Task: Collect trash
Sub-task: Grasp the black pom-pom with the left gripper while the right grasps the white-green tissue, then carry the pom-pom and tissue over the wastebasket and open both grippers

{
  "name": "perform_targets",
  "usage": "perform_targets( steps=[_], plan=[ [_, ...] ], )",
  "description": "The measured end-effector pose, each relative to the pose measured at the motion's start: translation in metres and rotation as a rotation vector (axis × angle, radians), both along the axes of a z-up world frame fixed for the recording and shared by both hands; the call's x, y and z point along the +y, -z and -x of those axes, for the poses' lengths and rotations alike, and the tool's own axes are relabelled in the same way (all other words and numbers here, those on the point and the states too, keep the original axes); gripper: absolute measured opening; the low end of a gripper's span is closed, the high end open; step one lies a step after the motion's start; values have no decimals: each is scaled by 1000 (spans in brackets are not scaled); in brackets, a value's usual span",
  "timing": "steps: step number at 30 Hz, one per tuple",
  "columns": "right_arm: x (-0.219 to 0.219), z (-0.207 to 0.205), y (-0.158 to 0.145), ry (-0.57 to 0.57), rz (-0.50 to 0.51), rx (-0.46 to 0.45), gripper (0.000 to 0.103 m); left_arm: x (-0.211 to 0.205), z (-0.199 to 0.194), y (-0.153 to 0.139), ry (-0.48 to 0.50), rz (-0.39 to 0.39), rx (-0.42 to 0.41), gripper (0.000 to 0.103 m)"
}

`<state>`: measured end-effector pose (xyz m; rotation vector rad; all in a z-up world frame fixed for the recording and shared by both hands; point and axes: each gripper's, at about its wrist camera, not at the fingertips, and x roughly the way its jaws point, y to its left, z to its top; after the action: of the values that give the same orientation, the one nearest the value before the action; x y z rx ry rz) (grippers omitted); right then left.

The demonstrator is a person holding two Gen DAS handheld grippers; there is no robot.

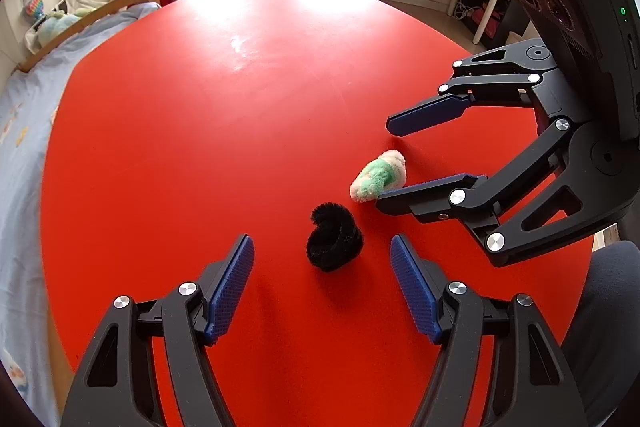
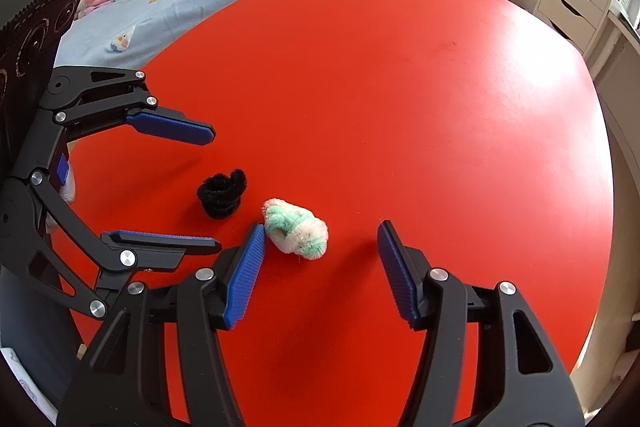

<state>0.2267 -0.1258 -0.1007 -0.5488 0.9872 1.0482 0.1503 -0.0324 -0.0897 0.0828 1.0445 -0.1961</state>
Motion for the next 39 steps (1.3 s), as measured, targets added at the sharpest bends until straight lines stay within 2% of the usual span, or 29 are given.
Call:
perform_targets(
  steps=[2,6,11,14,27,39],
  plan=[
    [0,0,1,-4,2,-5,50,-1,0,1,-3,1,-1,57],
    [-1,0,1,-1,-5,-5,46,-3,1,3,-1,-3,0,49],
    [-1,0,1,-2,-9,-10,29,-4,2,4,0,-1,5,34],
    [-1,0,1,-2,-9,-13,24,-5,2,4,3,-6,5,22],
    [-10,5,-8,30,-13,-24,23,3,4,-3,-32,23,1,21],
    [-34,45,-48,62,-54,-56,23,3,39,-42,-63,31,-45,21]
  ],
)
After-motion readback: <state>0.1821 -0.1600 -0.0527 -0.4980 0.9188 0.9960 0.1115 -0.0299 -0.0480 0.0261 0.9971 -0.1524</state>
